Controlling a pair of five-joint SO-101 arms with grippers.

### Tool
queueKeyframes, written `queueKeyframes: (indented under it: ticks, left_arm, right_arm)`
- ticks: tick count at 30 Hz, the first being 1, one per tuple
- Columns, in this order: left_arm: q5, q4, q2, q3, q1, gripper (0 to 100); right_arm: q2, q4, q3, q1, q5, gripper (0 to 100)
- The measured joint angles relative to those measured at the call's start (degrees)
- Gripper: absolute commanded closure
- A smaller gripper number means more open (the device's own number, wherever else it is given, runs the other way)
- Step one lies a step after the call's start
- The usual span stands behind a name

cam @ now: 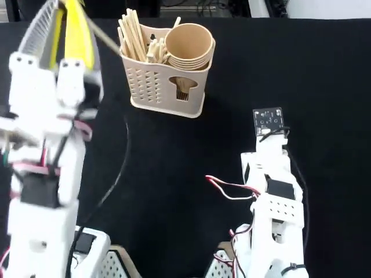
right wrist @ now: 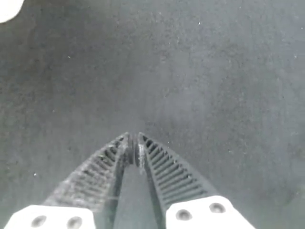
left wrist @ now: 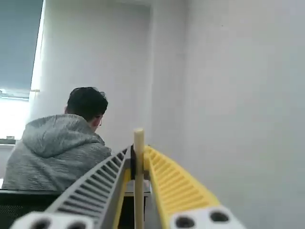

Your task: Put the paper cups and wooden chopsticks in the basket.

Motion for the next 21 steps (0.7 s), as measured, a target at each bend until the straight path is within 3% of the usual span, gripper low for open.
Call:
queueKeyframes:
  ticks: [8,21]
  left_arm:
    - [13.27,-1.85,21.19,-9.58,-4.75,97]
    - [13.01,-2.81,32.35,-10.99,-6.42,97]
  right_arm:
    - [0.0,-0.18,0.0,0.0,0.0,97.3]
    - [0.0,-0.18,0.0,0.0,-0.09,97.3]
